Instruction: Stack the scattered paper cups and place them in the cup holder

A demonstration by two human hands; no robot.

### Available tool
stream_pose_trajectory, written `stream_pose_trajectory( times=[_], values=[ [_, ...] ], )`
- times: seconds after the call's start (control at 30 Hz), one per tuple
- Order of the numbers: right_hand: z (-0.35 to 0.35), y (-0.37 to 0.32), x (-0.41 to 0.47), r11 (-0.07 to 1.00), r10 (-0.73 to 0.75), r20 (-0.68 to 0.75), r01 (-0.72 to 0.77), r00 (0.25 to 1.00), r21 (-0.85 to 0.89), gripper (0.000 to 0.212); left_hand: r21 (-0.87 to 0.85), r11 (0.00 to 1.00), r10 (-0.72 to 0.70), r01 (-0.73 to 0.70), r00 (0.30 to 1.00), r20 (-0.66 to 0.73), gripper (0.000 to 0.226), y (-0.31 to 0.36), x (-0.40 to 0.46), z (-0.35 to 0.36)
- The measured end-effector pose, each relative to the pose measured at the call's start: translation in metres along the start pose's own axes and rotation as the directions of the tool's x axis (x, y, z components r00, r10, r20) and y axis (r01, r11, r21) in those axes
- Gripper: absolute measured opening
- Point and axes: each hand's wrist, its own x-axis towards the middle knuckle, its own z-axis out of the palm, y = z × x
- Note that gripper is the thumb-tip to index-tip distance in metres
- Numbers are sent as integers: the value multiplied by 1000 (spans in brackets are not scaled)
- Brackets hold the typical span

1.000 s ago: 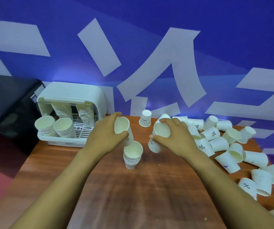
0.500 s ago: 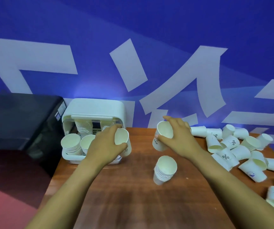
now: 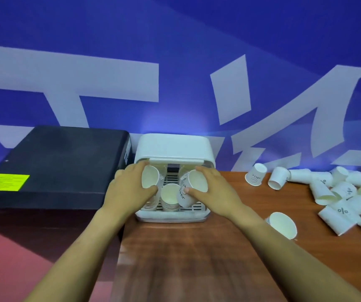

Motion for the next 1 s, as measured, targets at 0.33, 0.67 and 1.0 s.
stream_pose_trajectory(
  times=[0.33, 0.67, 1.0],
  values=[
    [33, -23, 28, 998, -8, 17, 9, 1000, -65, 77, 49, 998, 46, -47, 999, 19, 67, -23, 24, 11],
    [60, -13, 47, 993, 37, 84, -28, 996, -113, 74, 67, 993, 86, -96, 985, 148, 64, -35, 38, 44],
    [83, -1, 57, 989, 78, 157, -56, 985, -139, 78, 131, 990, 20, -56, 965, 261, 67, -49, 48, 70]
  ],
)
